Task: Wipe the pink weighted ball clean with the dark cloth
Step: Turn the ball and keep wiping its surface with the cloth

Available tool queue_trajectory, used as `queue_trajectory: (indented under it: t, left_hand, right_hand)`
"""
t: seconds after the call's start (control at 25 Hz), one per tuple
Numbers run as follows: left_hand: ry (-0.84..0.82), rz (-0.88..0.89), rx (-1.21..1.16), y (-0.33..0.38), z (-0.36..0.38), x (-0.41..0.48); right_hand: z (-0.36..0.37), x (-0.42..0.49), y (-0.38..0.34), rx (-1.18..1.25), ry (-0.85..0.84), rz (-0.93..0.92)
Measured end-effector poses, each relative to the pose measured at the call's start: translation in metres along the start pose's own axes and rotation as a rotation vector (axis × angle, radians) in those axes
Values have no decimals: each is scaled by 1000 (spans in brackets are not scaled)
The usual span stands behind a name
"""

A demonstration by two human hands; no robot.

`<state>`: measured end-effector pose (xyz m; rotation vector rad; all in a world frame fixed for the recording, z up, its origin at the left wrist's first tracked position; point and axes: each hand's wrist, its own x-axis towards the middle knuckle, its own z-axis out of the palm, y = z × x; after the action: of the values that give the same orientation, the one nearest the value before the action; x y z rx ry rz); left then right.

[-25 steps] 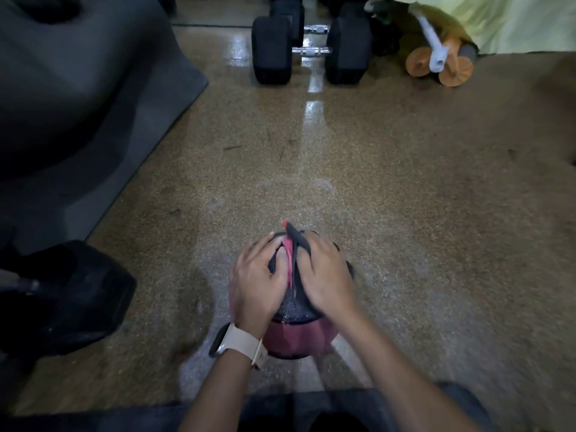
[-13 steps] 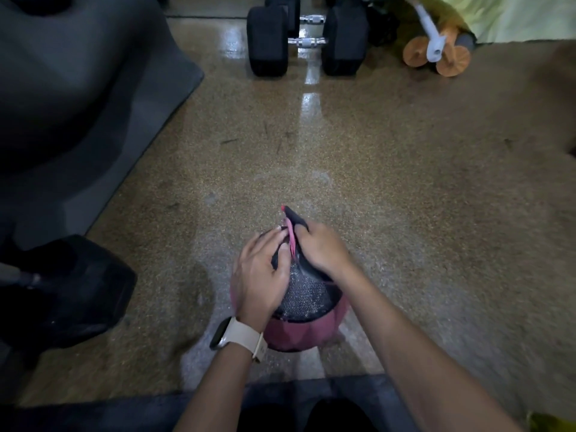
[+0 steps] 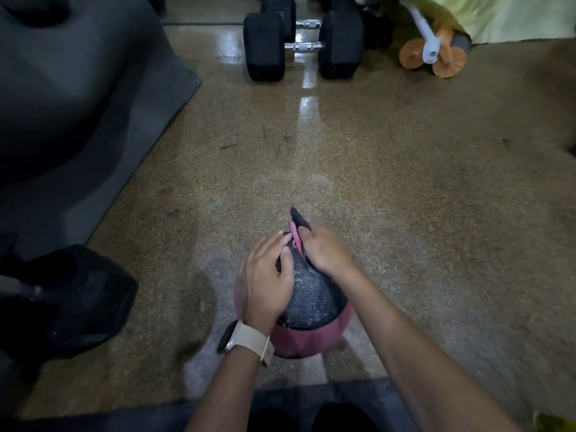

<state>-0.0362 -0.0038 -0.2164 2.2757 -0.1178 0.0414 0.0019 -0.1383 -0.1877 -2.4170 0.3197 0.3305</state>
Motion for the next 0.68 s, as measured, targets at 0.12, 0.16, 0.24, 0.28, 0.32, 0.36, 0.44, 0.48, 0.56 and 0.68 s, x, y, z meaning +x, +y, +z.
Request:
queue_trajectory:
  t: [0.12, 0.16, 0.24, 0.28, 0.32, 0.36, 0.44, 0.48, 0.56, 0.68]
  left_hand:
    - [13, -71, -58, -3, -3, 9]
    - [10, -75, -95, -5, -5, 9]
    - [16, -35, -102, -6, -5, 6]
    - [20, -25, -74, -5, -3, 5]
    - [25, -23, -43, -4, -1, 4]
    - [32, -24, -16, -2, 1, 3]
    - [40, -10, 13, 3, 2, 3]
    - [47, -20, 2, 2, 2, 5]
    - [62, -69, -56, 1, -2, 8]
    - [85, -122, 55, 5, 0, -9]
  right_hand:
    - [28, -87, 8, -52, 204, -342]
    - [32, -102, 17, -47, 219, -404]
    - [25, -85, 29, 5, 196, -372]
    - [16, -61, 24, 45, 171, -256]
    - [8, -35, 17, 60, 131, -120]
    - [1, -17, 8, 42, 85, -30]
    - [8, -25, -4, -14, 181, -124]
    - [17, -46, -3, 0, 242, -234]
    - [38, -104, 13, 38, 283, -347]
    - [36, -99, 43, 156, 277, -261]
